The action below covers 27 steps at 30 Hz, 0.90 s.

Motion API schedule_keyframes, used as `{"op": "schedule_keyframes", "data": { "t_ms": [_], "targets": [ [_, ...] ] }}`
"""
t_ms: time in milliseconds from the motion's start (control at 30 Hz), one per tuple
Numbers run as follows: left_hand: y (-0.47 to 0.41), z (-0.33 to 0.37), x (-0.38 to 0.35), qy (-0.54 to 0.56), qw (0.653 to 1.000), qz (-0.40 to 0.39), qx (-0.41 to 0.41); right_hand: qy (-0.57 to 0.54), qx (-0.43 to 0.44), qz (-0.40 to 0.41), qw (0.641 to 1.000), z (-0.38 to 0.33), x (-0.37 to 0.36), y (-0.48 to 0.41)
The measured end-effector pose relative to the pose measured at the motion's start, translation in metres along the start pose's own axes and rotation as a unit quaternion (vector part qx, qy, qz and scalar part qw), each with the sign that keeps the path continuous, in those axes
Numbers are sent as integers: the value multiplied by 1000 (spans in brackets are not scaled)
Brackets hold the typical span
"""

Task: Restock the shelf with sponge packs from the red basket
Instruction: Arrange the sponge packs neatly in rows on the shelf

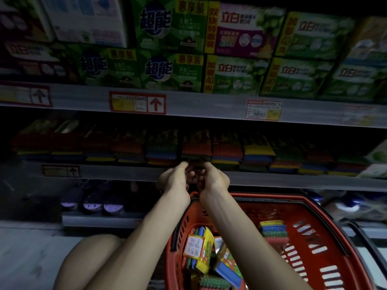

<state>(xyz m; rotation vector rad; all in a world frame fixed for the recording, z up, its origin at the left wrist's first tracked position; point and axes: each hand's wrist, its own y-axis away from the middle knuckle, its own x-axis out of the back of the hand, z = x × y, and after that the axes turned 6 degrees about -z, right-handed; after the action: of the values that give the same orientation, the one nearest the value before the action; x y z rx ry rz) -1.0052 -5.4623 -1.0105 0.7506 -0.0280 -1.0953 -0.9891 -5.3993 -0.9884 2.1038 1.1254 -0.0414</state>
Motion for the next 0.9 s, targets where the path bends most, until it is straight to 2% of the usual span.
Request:
{"op": "schedule_keyframes", "data": {
  "t_ms": [267, 533, 900],
  "targets": [
    [10, 6, 18, -18, 998, -50, 16, 31, 23, -6, 999, 13, 4, 8],
    [-5, 29, 63, 11, 999, 12, -27, 65, -12, -56, 996, 35, -29, 22],
    [-15, 45, 71, 43, 998, 35, -33, 42, -13, -23, 999, 46, -54, 19]
  ]
}}
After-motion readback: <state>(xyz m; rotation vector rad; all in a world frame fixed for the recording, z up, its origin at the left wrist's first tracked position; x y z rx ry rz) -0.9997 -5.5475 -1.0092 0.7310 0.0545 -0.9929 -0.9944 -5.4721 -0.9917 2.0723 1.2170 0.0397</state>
